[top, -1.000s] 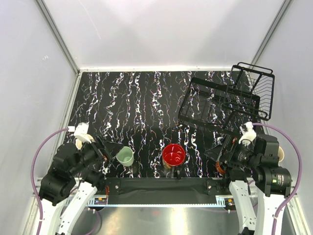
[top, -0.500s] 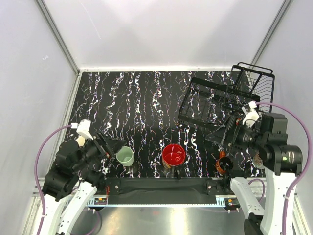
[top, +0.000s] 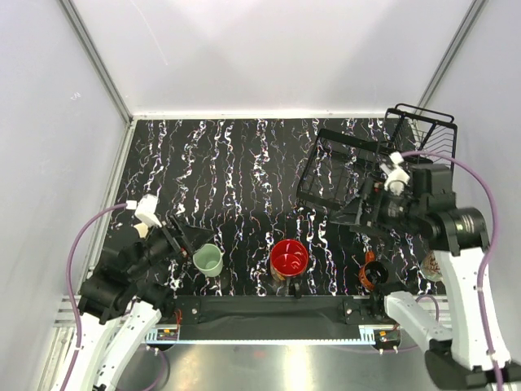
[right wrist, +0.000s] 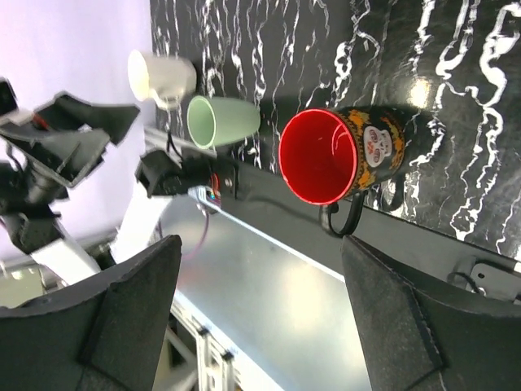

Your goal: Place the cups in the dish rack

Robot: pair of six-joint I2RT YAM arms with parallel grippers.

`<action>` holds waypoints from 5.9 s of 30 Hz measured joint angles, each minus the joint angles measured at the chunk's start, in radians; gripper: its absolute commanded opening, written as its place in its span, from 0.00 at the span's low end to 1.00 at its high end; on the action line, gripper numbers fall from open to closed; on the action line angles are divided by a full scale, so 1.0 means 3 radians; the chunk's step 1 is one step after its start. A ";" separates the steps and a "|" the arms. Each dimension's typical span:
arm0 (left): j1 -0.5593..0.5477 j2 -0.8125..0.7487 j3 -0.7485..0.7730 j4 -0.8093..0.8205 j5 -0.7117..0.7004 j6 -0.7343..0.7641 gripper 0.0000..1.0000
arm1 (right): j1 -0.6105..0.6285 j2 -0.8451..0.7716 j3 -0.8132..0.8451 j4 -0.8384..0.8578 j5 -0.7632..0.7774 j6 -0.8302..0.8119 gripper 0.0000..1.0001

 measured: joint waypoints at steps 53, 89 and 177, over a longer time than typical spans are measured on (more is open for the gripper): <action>0.0000 -0.0163 0.0028 -0.0679 -0.0558 0.0118 0.82 | 0.3721 0.2745 0.0042 0.1024 0.3329 0.2406 0.47; -0.0108 0.0468 -0.0170 0.1525 0.1050 -0.0281 0.99 | 0.3241 0.0754 0.0154 0.1783 0.3563 0.1727 0.00; -0.2401 0.2514 -0.0326 0.5163 -0.0650 -0.0407 0.00 | 0.3194 -0.0462 -0.0771 0.3607 0.2918 0.1995 0.19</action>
